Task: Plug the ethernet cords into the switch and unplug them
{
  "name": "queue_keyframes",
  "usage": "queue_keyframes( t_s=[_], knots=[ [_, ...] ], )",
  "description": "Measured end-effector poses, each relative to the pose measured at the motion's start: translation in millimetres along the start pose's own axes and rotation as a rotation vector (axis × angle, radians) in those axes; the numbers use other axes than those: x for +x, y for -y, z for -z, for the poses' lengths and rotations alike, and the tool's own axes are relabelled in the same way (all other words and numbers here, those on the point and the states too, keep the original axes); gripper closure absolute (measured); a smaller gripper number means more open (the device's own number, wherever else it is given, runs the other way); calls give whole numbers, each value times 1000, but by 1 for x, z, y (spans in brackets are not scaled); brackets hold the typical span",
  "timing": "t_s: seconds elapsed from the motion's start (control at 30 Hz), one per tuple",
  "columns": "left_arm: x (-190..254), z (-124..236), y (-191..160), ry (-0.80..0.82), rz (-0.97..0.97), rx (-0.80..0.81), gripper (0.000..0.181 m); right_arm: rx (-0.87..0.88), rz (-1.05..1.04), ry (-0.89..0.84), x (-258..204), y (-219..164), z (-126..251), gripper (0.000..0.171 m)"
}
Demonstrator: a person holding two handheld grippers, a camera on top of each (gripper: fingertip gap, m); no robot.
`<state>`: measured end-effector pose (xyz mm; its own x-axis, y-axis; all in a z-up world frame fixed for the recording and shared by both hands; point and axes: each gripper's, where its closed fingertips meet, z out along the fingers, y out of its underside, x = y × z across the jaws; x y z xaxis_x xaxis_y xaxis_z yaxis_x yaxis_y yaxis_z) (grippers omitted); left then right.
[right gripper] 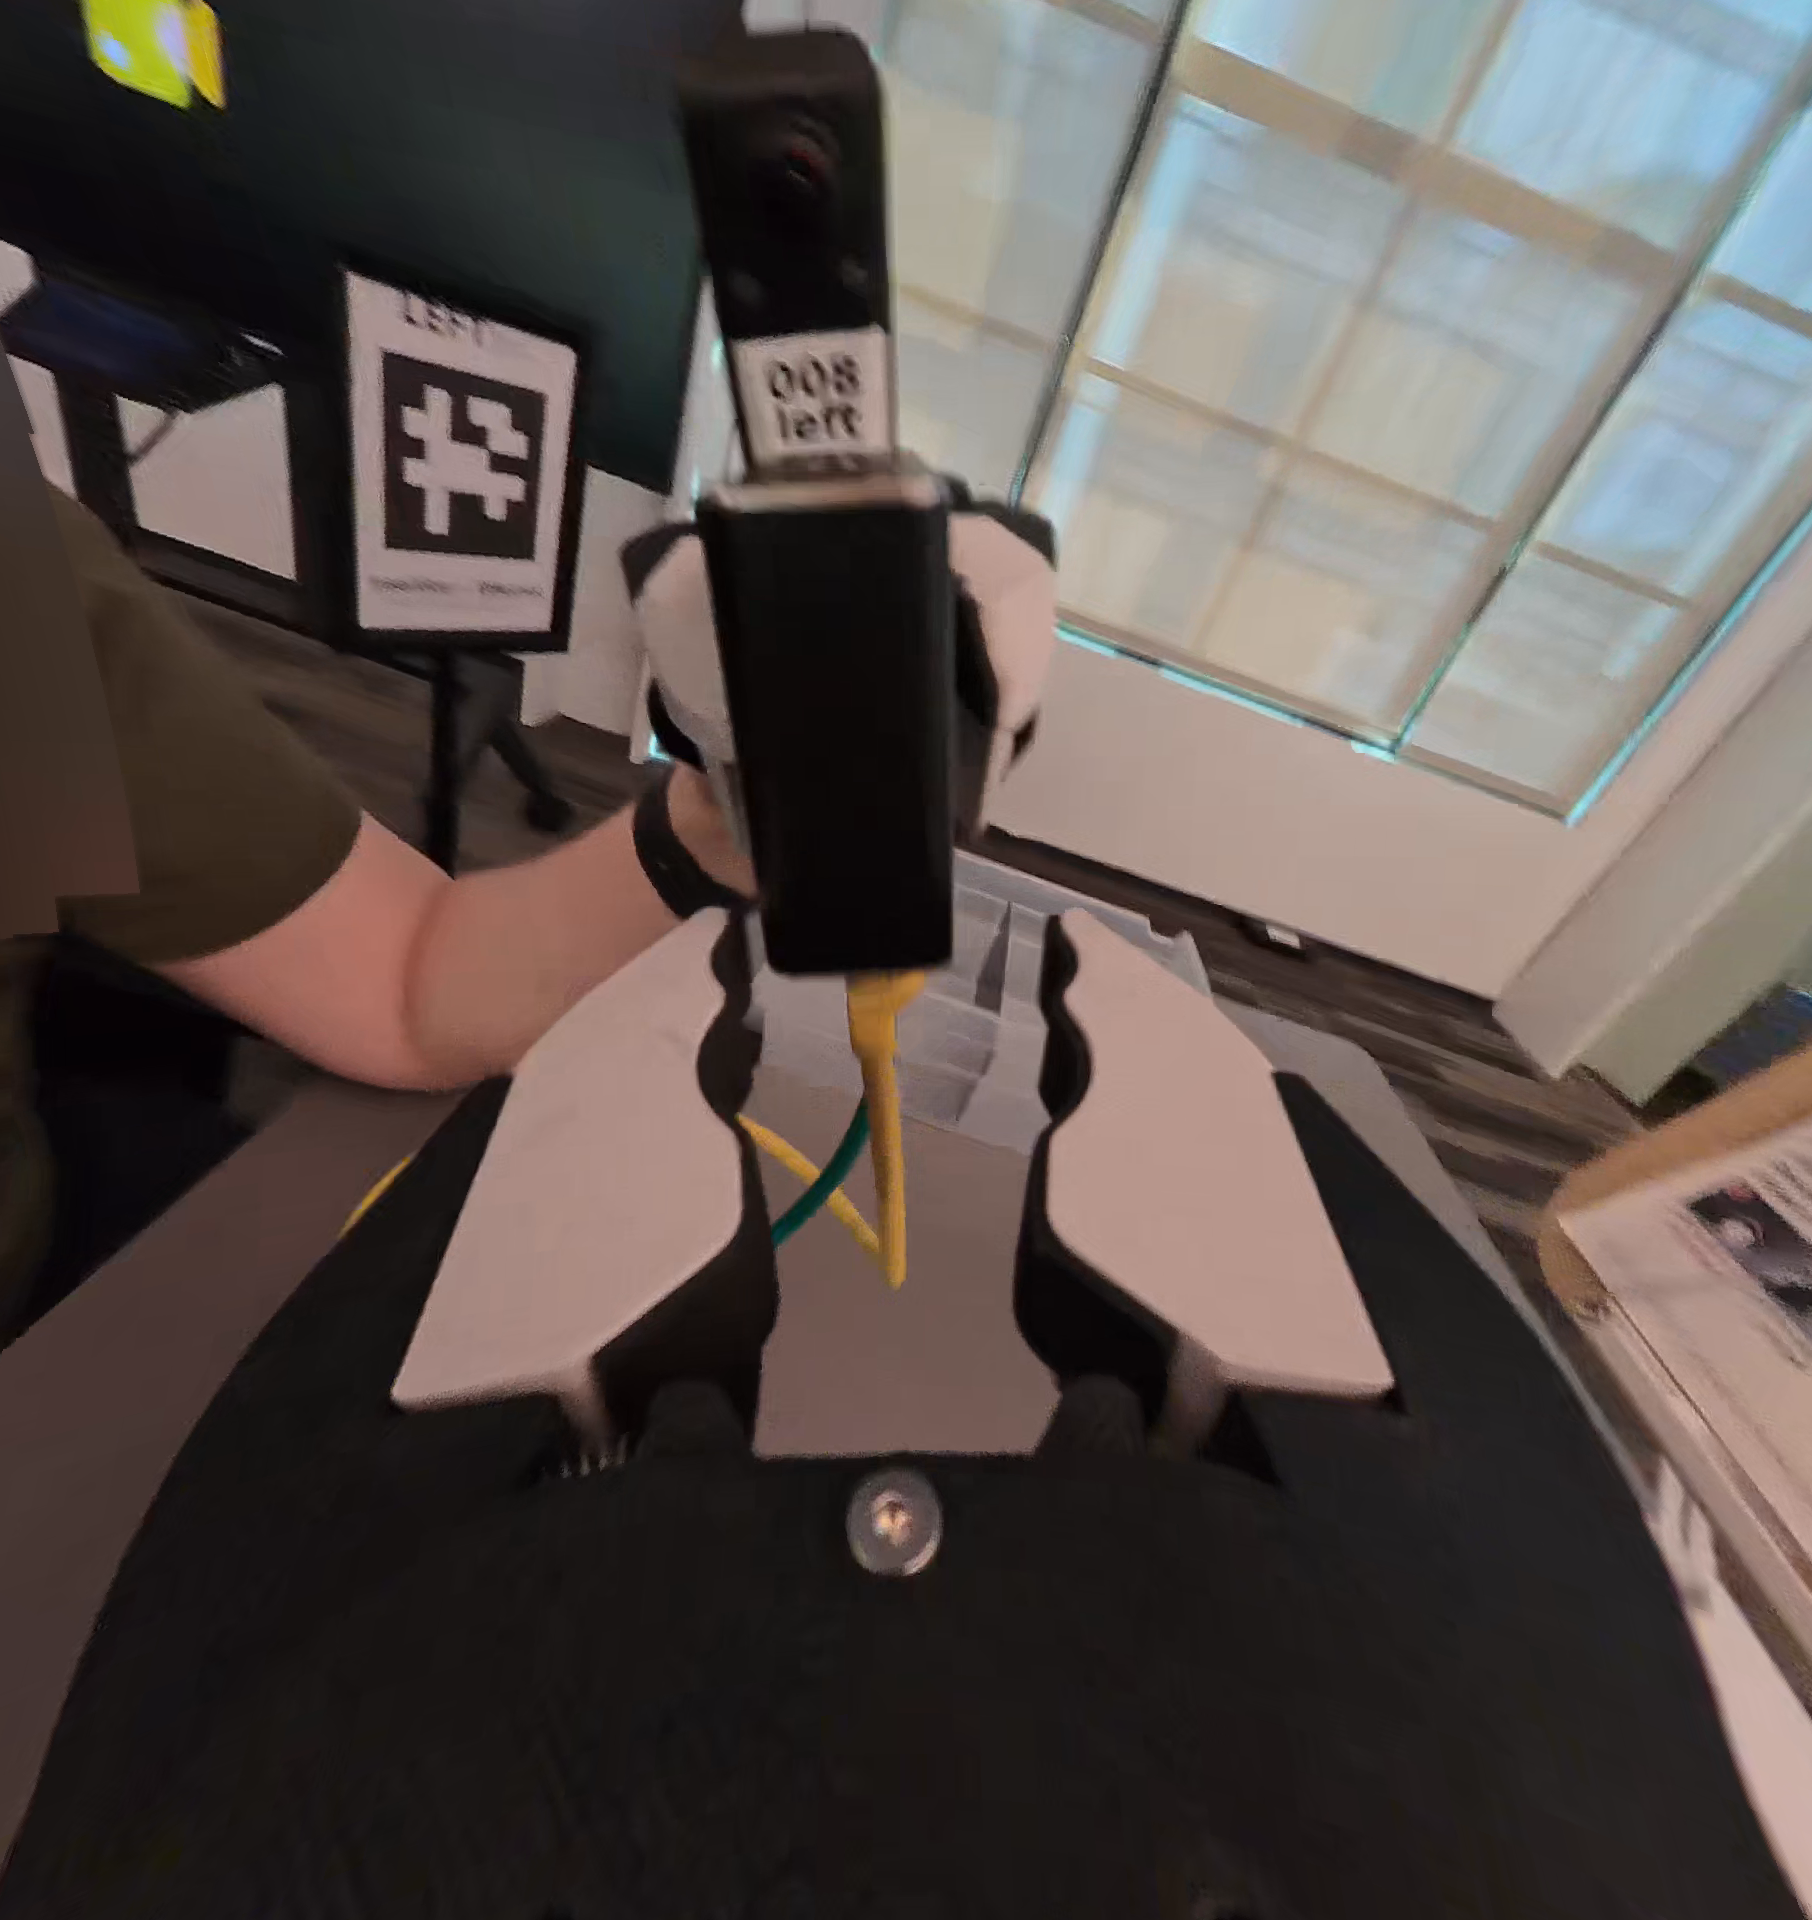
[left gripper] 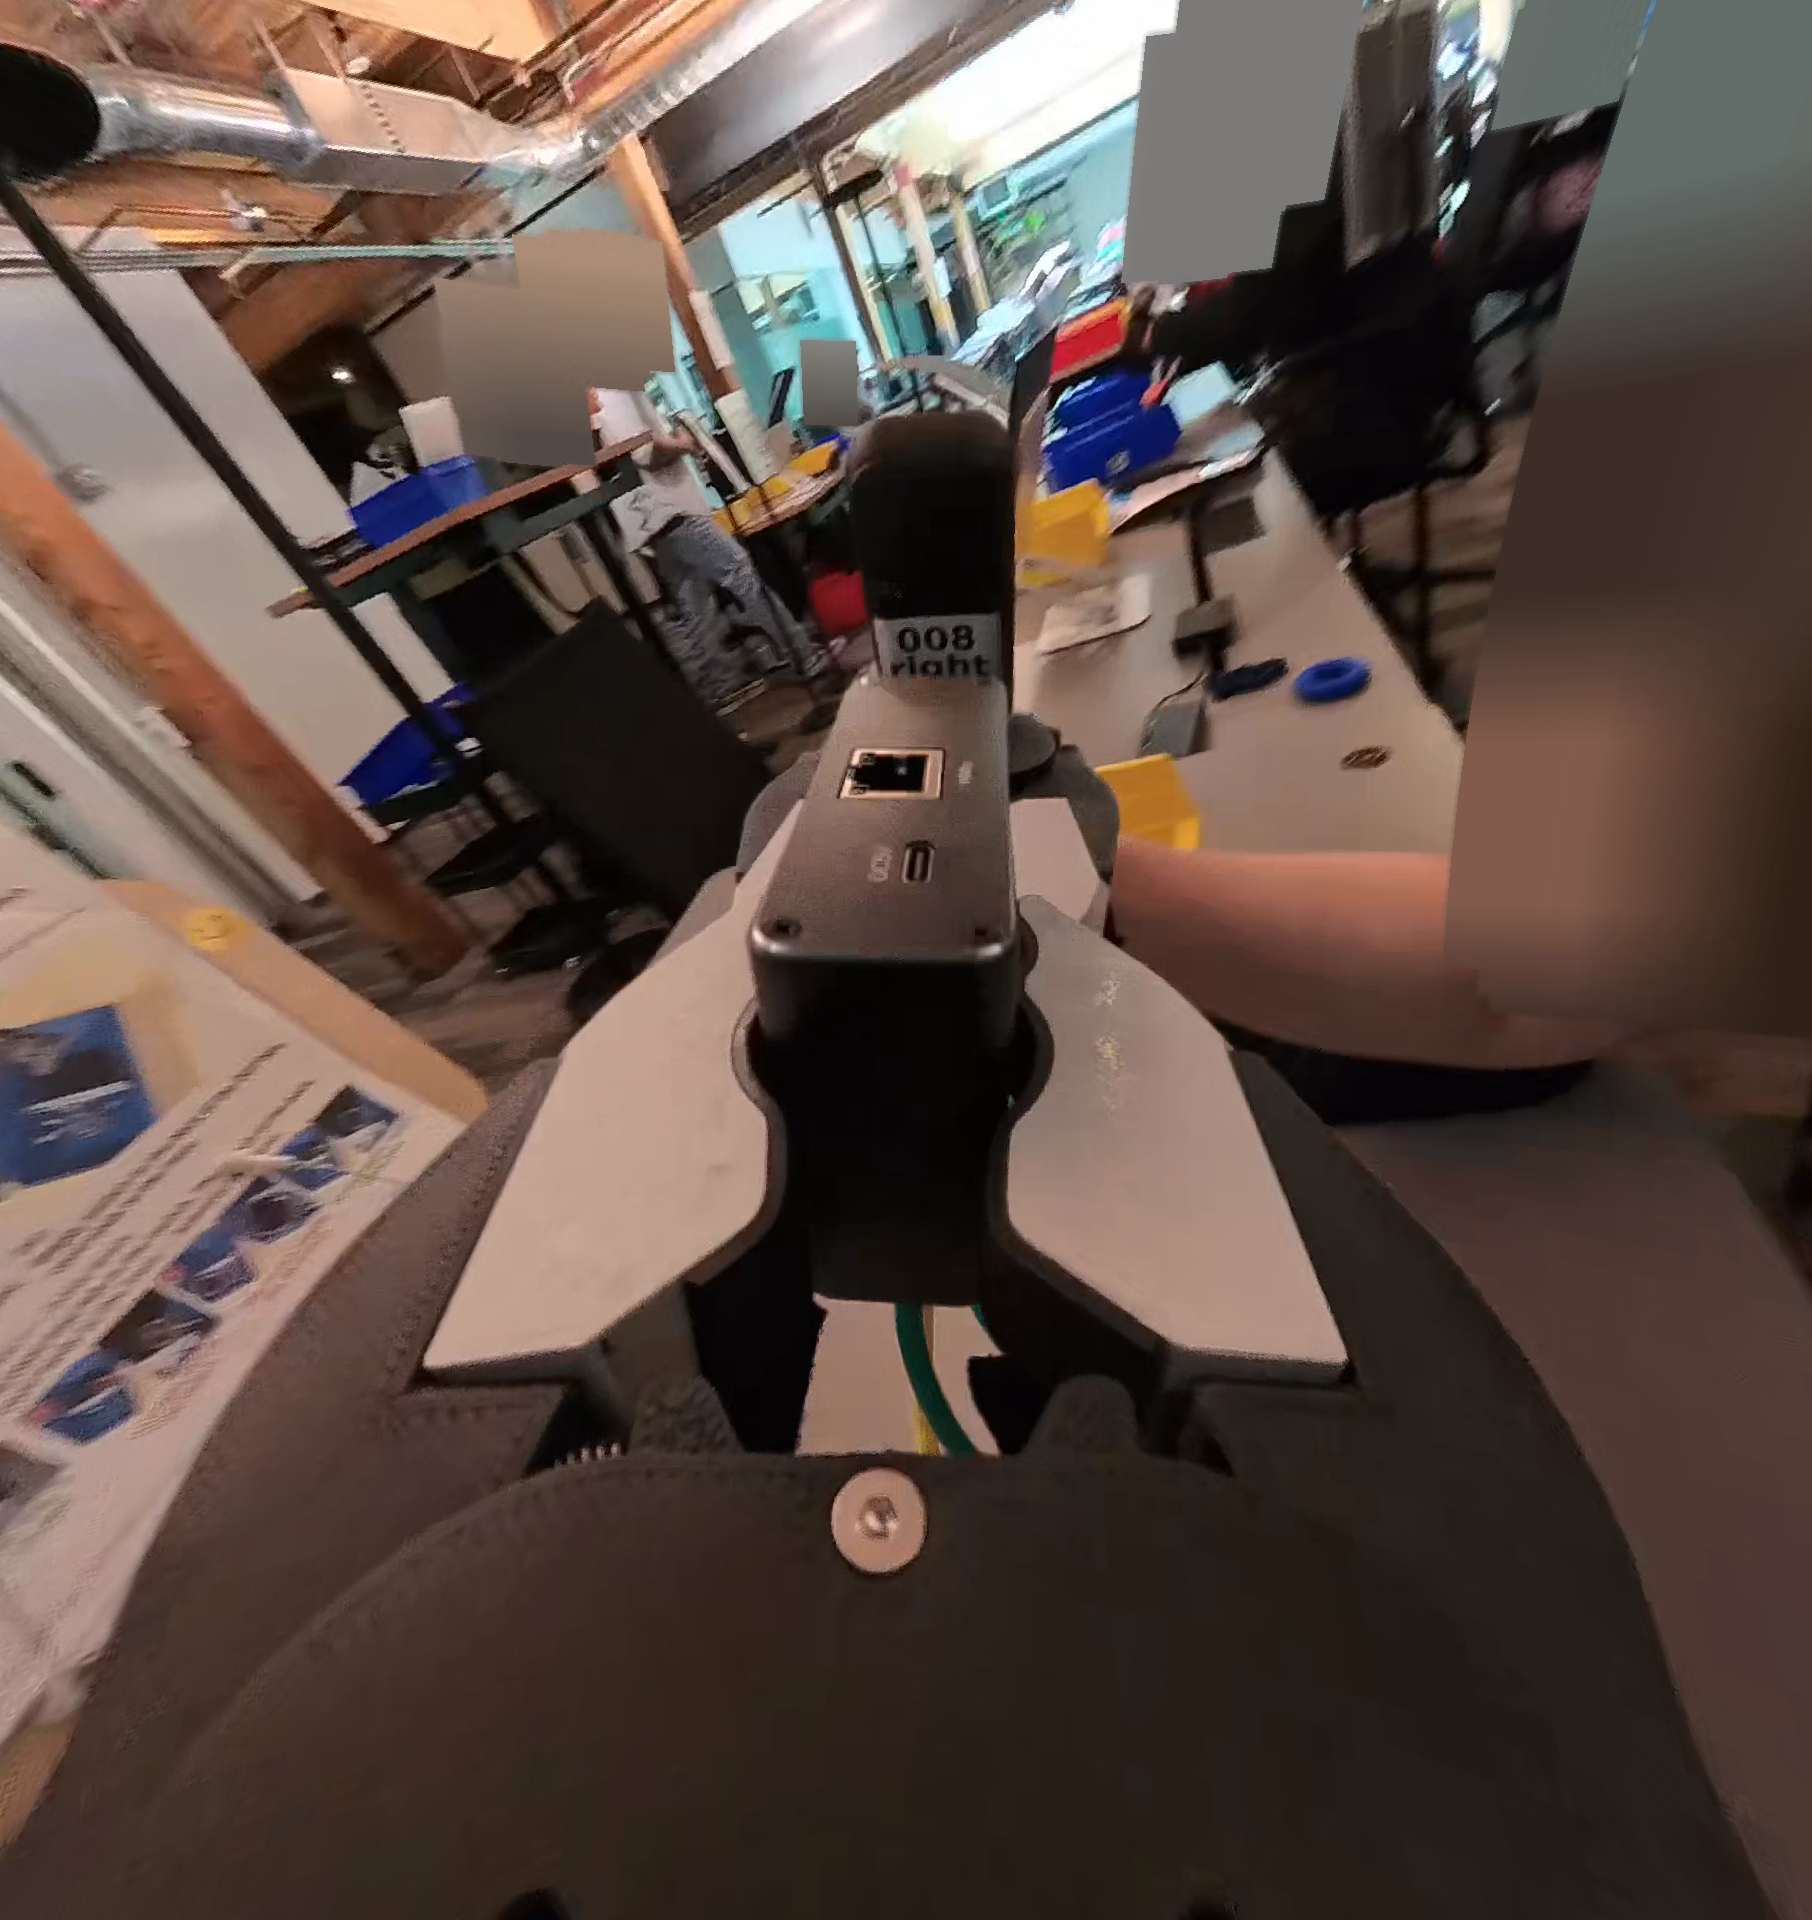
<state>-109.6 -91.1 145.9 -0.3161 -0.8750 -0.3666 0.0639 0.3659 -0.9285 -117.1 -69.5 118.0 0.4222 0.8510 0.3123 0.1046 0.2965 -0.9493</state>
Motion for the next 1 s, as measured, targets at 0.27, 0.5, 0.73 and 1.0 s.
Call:
queue_keyframes(
  t_s=[0.27,0.5,0.73,1.0],
  knots=[
    [-30,12,-27,168,-32,-123,125,-163,87,-115,15,-19,-3,139],
    [-21,6,-75,249,-352,-504,113,-589,316,-226,22,-65,-2,138],
    [-42,4,-106,344,-474,-724,134,-705,415,-307,30,-71,6,138],
    [-51,24,-61,436,-422,-512,144,-393,223,-350,52,-48,30,107]
  ],
)
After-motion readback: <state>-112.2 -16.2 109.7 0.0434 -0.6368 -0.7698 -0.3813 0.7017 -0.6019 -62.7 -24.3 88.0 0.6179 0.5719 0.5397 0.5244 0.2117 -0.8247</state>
